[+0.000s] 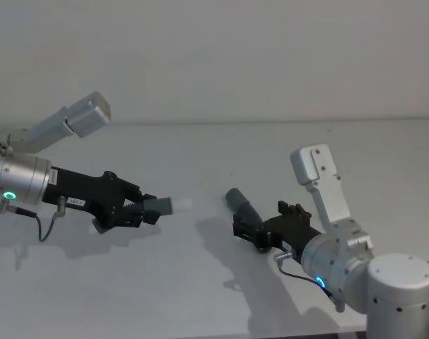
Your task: Use both hands to pick up one end of the pipe from the table, align the ends, and insert them.
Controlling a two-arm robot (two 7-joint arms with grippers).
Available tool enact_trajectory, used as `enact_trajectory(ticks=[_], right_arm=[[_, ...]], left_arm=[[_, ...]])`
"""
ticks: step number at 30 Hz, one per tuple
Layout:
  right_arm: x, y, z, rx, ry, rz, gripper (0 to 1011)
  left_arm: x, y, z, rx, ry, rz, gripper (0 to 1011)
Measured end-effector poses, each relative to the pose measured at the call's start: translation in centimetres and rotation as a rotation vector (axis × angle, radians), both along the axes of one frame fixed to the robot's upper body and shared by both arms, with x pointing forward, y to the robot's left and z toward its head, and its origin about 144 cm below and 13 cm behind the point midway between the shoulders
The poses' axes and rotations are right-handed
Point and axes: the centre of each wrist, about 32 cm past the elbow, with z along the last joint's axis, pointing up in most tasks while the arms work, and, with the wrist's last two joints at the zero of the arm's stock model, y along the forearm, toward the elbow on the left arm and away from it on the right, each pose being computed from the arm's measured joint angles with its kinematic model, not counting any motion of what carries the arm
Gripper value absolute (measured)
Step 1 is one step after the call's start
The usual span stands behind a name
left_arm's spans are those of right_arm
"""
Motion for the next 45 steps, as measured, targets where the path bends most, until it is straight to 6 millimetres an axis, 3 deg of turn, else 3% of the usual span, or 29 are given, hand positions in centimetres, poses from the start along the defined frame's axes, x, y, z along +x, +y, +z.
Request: enact_trajectory(ticks=[25,45], right_arm=[[3.7,0.1,-0.5,-0.075,0.078,0.005,1002],[5.4,0.1,-0.5,-0.081,0.134,0.005,1002]], left_arm=[[0.0,0.0,0.0,0.000,0.000,0.000,330],[0.0,0.0,0.0,0.000,0.000,0.000,330]])
